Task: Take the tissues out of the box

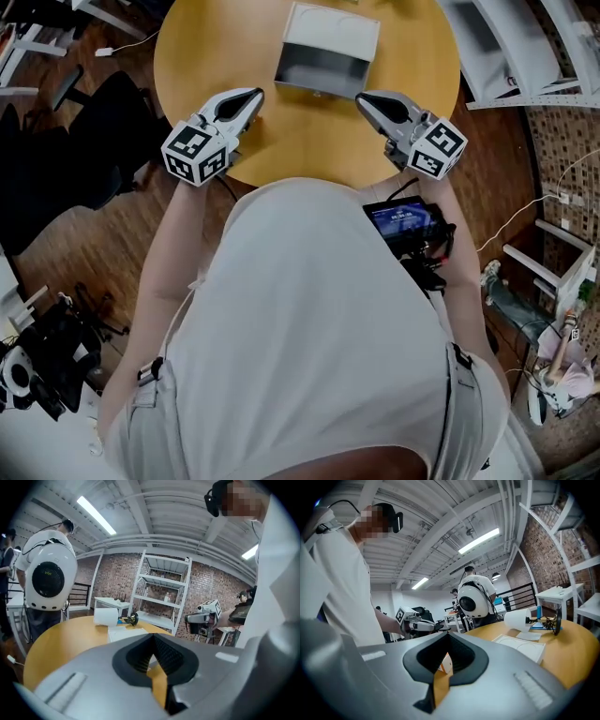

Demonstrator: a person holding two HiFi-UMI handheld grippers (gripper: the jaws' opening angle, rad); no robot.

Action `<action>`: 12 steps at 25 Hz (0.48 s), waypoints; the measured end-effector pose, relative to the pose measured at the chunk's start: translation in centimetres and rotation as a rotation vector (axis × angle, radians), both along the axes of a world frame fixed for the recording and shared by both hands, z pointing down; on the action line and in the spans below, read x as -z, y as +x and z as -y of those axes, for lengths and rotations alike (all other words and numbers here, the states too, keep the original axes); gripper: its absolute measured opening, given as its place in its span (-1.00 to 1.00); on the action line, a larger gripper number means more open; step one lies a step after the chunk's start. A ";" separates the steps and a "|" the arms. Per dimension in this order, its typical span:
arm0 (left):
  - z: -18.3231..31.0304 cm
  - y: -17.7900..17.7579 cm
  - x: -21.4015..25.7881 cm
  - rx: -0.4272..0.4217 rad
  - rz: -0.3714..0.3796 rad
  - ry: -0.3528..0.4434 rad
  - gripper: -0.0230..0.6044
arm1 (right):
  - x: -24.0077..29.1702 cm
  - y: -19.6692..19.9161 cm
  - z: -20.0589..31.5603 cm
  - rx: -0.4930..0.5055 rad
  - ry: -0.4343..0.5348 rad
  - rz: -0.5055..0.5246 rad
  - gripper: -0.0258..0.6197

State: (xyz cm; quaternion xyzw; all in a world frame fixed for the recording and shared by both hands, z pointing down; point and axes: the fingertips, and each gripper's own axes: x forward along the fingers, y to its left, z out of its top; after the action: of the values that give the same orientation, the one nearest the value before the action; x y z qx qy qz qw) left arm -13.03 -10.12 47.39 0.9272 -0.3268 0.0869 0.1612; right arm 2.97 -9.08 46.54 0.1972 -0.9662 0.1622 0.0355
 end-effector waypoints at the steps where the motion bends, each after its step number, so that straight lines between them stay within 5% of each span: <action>1: 0.0 0.1 0.2 -0.001 0.006 0.018 -0.93 | 0.0 0.0 -0.1 -0.001 0.008 0.005 -0.92; 12: -0.2 1.8 1.1 -0.038 0.025 0.060 -0.93 | 0.7 0.2 0.4 -0.018 0.031 0.022 -0.92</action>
State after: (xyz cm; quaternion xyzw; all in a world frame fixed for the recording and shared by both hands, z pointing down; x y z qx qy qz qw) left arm -11.27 -9.95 46.30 0.9365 -0.3135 0.0918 0.1274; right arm 3.20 -9.49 45.87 0.2048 -0.9671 0.1498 0.0203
